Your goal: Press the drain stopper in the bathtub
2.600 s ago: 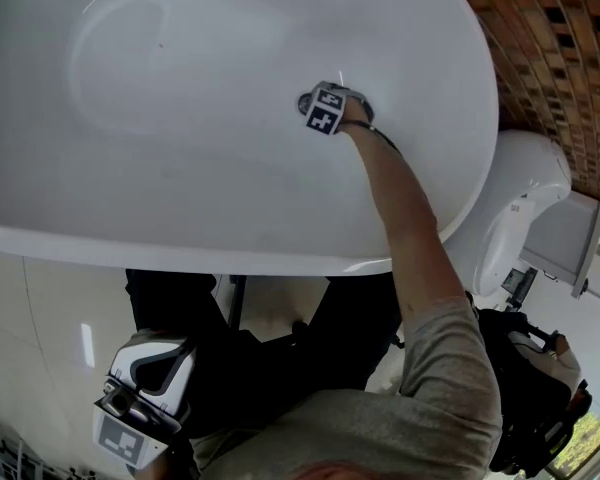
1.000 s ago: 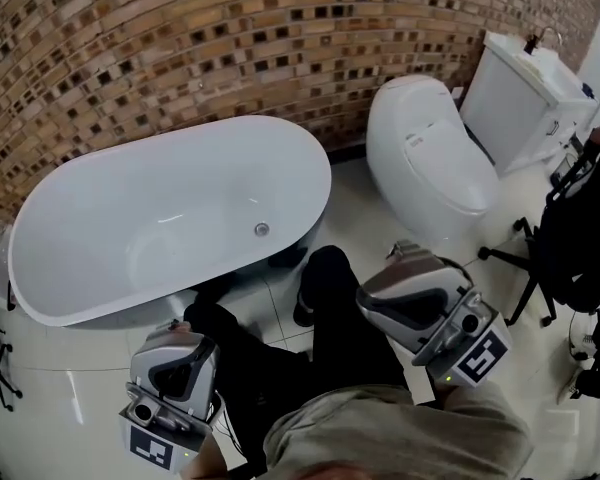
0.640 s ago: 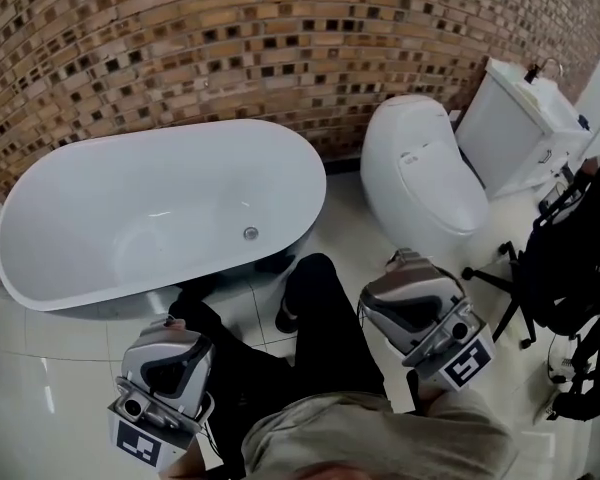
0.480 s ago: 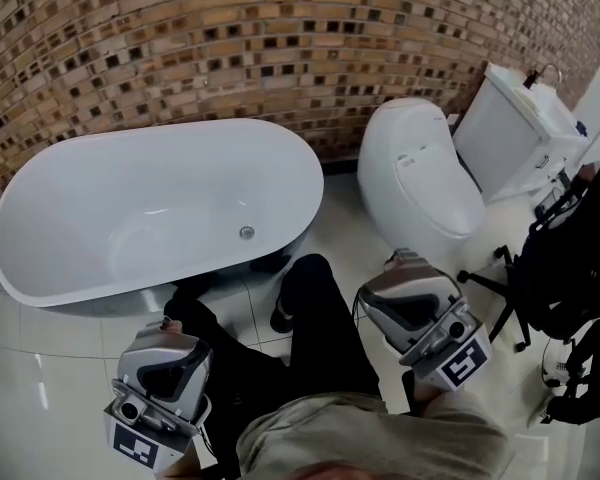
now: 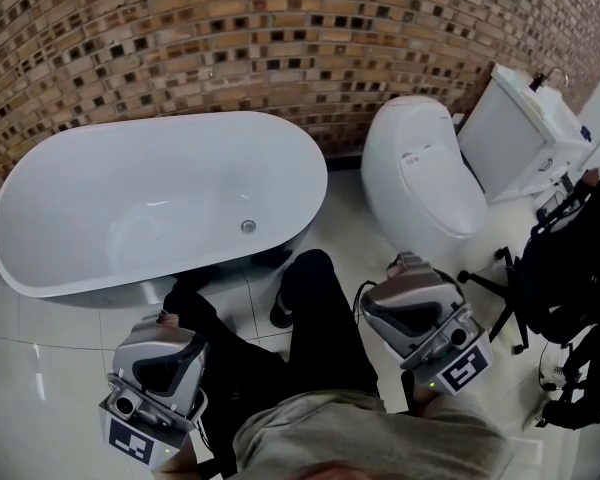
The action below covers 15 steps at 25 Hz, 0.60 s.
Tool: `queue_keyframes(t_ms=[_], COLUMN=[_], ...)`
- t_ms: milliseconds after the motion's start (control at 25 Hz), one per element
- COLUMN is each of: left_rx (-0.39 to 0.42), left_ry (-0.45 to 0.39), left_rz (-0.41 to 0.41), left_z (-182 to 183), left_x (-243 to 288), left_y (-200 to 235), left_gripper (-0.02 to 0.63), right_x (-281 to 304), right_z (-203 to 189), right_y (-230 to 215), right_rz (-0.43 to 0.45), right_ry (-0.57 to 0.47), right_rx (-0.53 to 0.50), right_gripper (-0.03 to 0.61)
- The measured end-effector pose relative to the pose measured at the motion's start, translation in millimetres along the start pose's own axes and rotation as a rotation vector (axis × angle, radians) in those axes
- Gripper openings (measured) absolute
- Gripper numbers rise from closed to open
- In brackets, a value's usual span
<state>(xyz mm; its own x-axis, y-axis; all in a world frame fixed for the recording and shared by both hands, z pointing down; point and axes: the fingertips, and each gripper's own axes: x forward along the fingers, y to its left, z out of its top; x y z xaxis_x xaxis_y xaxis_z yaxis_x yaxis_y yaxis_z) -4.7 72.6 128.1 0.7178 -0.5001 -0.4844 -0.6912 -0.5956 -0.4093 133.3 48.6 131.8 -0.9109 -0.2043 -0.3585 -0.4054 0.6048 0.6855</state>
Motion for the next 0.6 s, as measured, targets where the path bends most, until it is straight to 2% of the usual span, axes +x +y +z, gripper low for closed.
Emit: queue_keyframes(t_ms=[600], left_rx=[-0.009], left_ry=[0.018], left_rz=[-0.004], left_z=[-6.4], left_x=[1.6], left_y=[1.1], left_gripper=[-0.003], right_x=[4.2], right_z=[-3.4], right_y=[6.9], right_rz=[0.024], right_ry=[0.010], right_rx=[-0.012], right_gripper=[0.003])
